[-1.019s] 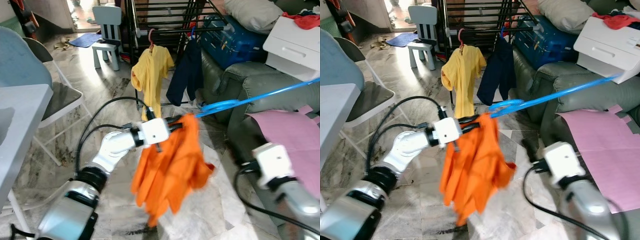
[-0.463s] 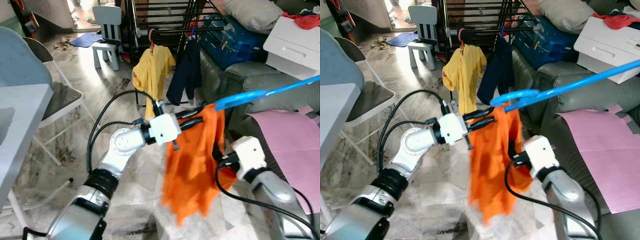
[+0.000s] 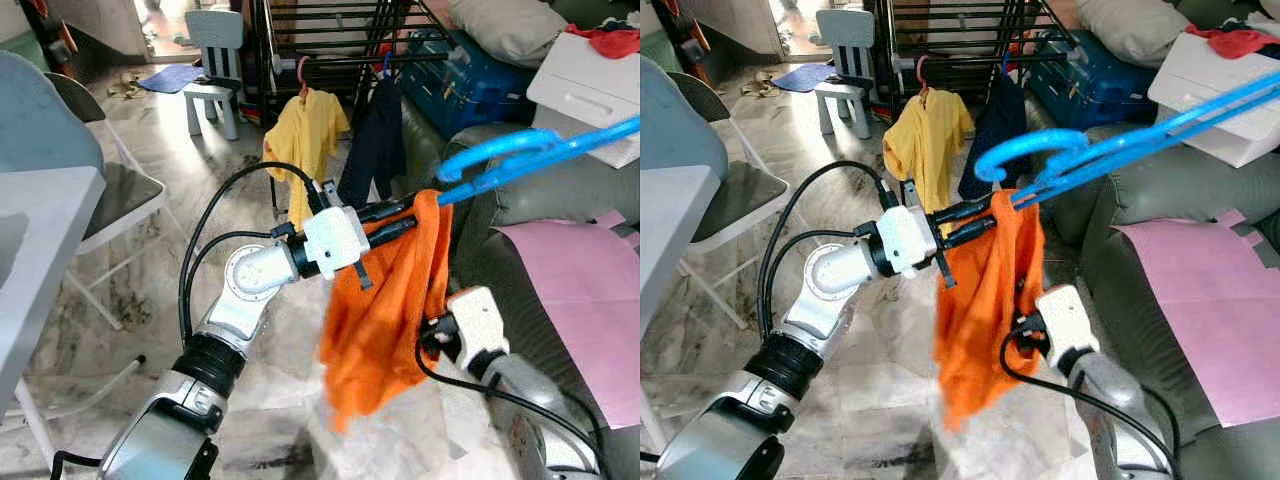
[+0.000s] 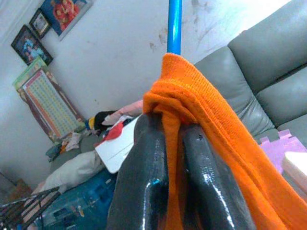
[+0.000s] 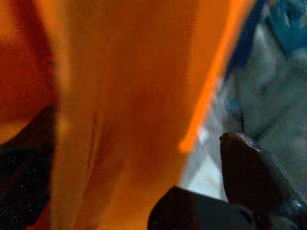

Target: Hang hanger

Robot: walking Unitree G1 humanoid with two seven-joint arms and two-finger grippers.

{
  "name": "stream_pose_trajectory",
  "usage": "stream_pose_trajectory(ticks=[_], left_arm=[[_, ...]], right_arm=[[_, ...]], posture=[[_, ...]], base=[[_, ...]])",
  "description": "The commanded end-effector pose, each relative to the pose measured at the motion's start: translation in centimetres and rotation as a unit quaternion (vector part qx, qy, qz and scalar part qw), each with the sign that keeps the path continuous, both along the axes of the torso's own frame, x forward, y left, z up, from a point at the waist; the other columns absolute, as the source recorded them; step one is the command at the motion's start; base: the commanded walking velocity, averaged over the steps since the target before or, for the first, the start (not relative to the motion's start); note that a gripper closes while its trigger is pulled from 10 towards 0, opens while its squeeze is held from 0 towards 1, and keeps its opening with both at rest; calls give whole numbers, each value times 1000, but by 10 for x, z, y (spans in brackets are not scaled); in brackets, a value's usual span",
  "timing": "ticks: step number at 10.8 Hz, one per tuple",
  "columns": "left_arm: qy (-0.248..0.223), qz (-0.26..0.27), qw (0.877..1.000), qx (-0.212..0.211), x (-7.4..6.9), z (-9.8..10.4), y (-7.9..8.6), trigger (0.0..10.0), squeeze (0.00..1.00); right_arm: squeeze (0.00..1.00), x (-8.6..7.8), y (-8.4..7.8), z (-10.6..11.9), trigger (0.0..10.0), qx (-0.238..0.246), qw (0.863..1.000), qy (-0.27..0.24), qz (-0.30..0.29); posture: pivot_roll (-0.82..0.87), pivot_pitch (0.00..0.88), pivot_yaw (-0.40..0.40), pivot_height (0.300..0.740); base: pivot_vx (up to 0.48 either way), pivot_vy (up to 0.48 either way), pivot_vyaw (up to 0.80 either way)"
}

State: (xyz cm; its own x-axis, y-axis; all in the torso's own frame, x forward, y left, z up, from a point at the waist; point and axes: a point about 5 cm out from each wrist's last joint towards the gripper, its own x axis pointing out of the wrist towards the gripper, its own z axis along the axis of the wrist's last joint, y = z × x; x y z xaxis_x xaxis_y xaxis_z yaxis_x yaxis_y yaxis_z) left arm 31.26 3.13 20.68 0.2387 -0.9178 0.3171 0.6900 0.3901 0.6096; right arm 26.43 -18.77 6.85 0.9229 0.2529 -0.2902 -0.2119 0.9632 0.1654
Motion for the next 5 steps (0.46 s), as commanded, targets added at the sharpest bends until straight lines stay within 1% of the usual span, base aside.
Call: stream_pose_trajectory(ticks=[1,2,3,4,5], left_arm=[[-18,7,999,-32,1,16,4,0,0],[-17,15,999,-29,3,17,7,0,0],[-18,26,999,-23,6,16,10,0,0],[-19,41,999,-19,10,15,13,0,0],[-20,64,998,1,14,10,17,0,0]], right_arm=[[0,-8,-18,-13,4824,-5,998,43,-53],[0,-17,-38,-19,0,4,991,62,-116],[0,-28,-55,-21,0,6,985,73,-158],[0,-42,-73,-19,0,-1,977,77,-196],[0,-58,-103,-10,0,-28,965,67,-252]], posture=[[2,0,-35,740],[0,0,-38,740],[-2,0,-37,740],[-5,0,-39,740],[-13,0,-38,740]], base=[[0,0,0],[0,0,0],[0,0,0],[0,0,0],[0,0,0]])
